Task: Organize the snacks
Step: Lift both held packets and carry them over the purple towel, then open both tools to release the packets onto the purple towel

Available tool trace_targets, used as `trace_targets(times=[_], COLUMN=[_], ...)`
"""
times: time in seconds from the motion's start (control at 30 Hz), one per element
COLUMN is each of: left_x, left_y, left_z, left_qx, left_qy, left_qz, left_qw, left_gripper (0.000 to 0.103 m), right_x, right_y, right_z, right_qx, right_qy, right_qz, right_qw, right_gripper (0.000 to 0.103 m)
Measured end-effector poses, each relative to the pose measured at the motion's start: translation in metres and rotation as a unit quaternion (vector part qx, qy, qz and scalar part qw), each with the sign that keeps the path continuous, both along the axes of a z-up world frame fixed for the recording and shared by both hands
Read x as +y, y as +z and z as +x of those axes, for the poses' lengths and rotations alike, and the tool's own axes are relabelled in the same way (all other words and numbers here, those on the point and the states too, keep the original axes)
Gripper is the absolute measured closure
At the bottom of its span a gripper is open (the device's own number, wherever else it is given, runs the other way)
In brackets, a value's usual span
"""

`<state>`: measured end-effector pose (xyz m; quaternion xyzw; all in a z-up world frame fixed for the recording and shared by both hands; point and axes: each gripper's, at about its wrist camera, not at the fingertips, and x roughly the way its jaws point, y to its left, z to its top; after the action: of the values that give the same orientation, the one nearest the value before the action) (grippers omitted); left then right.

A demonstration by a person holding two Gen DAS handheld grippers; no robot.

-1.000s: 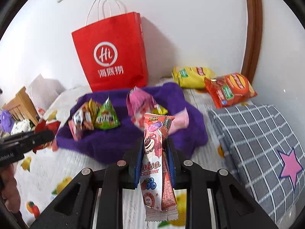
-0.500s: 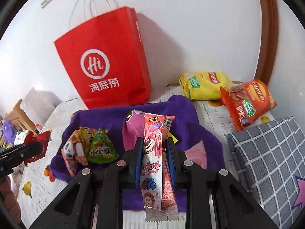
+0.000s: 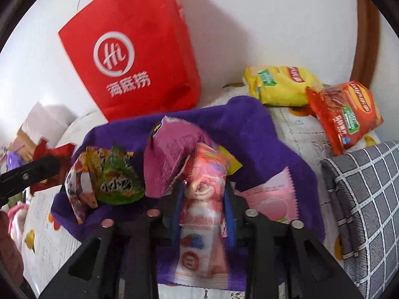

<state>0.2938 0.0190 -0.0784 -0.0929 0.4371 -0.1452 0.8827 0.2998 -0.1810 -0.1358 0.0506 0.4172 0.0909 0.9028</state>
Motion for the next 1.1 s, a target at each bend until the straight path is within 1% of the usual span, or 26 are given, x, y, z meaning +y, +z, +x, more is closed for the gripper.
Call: trace_targets(times=[0.03, 0.17, 0.27, 0.33, 0.6, 0.7, 0.77, 0.83, 0.9, 0.97, 1.1], left_x=[-0.004, -0.016, -0.02, -0.022, -0.023, -0.027, -0.028, -0.029, -0.03, -0.03, -0.03], left_y=[-0.004, -0.019, -0.031, -0.037, -0.045, -0.046, -0.046, -0.046, -0.043, -0.039, -0.03], left_z=[0.002, 0.011, 0.013, 0.013, 0.012, 0.012, 0.013, 0.012, 0.009, 0.005, -0.002], left_qx=[0.005, 0.021, 0.032, 0.038, 0.046, 0.045, 0.047, 0.048, 0.044, 0.038, 0.024], left_qy=[-0.004, -0.011, -0.016, -0.019, -0.013, -0.014, -0.015, -0.015, -0.014, -0.015, -0.016], left_qz=[-0.001, 0.011, 0.01, 0.016, 0.006, 0.012, 0.014, 0.017, 0.02, 0.019, 0.017], left_qw=[1.0, 0.9996, 0.9993, 0.999, 0.9989, 0.9988, 0.9987, 0.9986, 0.9987, 0.999, 0.9994], left_gripper=[0.066, 0.066, 0.066, 0.066, 0.065, 0.06, 0.052, 0.047, 0.045, 0.04, 0.038], right_x=[0.001, 0.005, 0.009, 0.013, 0.016, 0.011, 0.01, 0.008, 0.007, 0.005, 0.001], right_y=[0.0, 0.006, 0.01, 0.012, 0.009, 0.011, 0.014, 0.017, 0.019, 0.02, 0.022], right_z=[-0.002, -0.01, -0.014, -0.016, -0.017, -0.018, -0.019, -0.021, -0.022, -0.024, -0.03], right_qx=[-0.005, -0.026, -0.04, -0.047, -0.044, -0.044, -0.05, -0.056, -0.059, -0.061, -0.065], right_qy=[-0.002, 0.01, 0.014, 0.019, 0.024, 0.022, 0.019, 0.016, 0.014, 0.012, 0.007], right_qz=[-0.005, -0.007, -0.015, -0.019, -0.014, -0.002, 0.002, 0.001, 0.002, 0.004, 0.009], right_qw=[1.0, 1.0, 0.999, 0.999, 0.999, 0.999, 0.999, 0.998, 0.998, 0.998, 0.998], right_gripper=[0.06, 0.054, 0.054, 0.054, 0.054, 0.054, 0.054, 0.054, 0.054, 0.054, 0.054])
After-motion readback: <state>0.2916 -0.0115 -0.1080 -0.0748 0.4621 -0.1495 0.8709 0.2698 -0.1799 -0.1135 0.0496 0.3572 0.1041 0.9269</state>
